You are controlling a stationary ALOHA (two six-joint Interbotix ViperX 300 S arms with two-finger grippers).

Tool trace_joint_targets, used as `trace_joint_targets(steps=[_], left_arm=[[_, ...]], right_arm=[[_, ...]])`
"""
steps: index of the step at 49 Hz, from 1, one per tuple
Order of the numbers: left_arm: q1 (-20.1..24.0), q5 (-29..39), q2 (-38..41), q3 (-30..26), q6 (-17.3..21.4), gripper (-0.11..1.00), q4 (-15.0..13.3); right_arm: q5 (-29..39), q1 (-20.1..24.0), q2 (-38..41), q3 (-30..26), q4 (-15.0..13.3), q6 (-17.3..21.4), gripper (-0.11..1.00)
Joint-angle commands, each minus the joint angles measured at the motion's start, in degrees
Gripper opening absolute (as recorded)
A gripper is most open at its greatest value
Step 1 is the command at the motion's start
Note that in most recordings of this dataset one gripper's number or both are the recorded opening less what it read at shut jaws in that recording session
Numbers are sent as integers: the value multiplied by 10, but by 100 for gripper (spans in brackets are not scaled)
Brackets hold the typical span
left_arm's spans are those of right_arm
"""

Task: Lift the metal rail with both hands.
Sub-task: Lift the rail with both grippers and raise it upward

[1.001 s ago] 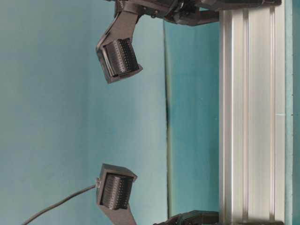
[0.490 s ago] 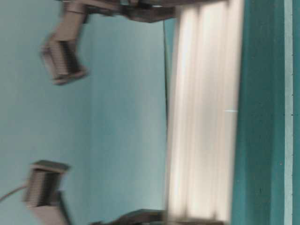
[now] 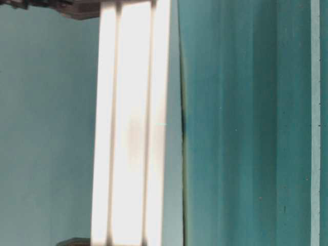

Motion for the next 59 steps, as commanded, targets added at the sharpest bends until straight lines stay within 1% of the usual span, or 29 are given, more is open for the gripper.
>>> trace_joint_targets(steps=[1,16,31,51,59], left_arm=[[4,4,-13,-35,-4,37,2],[11,37,-14,-82,0,37,2],[25,95,-25,-126,1,37,2],[32,160,-23,-212,4,37,2],[36,183,-24,-246,5,37,2]], right_arm=[[4,-1,-6,-35,2,4,39],[78,-5,-1,-95,-1,5,39],[131,-12,0,-148,-3,4,39],[217,-12,1,-239,-3,5,39],[238,-12,1,-275,-6,5,39]])
